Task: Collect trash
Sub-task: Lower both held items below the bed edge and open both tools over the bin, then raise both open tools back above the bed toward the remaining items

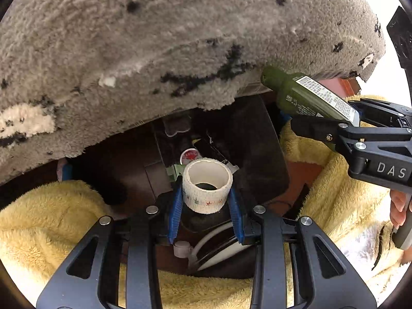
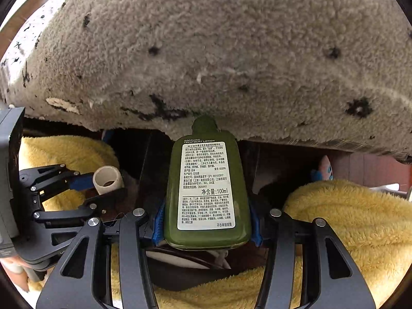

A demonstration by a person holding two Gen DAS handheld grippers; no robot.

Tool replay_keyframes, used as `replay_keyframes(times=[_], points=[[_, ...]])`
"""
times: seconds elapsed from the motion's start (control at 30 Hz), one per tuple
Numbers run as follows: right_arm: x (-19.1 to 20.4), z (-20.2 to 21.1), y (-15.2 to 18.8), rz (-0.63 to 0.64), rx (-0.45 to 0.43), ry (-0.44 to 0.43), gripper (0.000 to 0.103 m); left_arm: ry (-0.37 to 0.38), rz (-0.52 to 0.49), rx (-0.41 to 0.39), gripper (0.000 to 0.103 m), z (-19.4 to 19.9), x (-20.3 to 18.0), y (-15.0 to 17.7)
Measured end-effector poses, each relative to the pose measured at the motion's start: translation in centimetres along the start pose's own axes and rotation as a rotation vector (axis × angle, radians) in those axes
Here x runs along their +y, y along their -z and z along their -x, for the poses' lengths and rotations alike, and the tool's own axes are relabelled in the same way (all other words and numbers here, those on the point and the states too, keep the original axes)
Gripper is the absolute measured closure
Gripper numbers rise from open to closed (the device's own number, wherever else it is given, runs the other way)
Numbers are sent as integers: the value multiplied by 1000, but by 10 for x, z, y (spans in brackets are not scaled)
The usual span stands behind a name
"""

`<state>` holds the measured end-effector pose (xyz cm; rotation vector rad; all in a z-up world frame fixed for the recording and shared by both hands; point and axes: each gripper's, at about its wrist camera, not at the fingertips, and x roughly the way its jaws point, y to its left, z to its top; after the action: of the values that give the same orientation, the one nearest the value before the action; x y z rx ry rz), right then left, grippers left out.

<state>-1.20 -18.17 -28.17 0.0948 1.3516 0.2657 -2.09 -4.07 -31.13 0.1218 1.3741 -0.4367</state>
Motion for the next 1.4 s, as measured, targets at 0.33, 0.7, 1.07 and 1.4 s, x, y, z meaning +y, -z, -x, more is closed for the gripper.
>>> replay_keyframes(times=[0.33,0.7,1.07,1.4], points=[[3,-7,-5,-18,-7,-6,50,-1,11,-23,58,0,3,-2],[-4,20,-13,-43,-93,53,21,-51,33,-92,14,27,11,-6],[-25,70,-22,-64,-214,97,13,-138,36,-261,8,97,23,-18],[-22,130,-58,2,-392,131,13,-222,81,-451,8,169,51,-53]])
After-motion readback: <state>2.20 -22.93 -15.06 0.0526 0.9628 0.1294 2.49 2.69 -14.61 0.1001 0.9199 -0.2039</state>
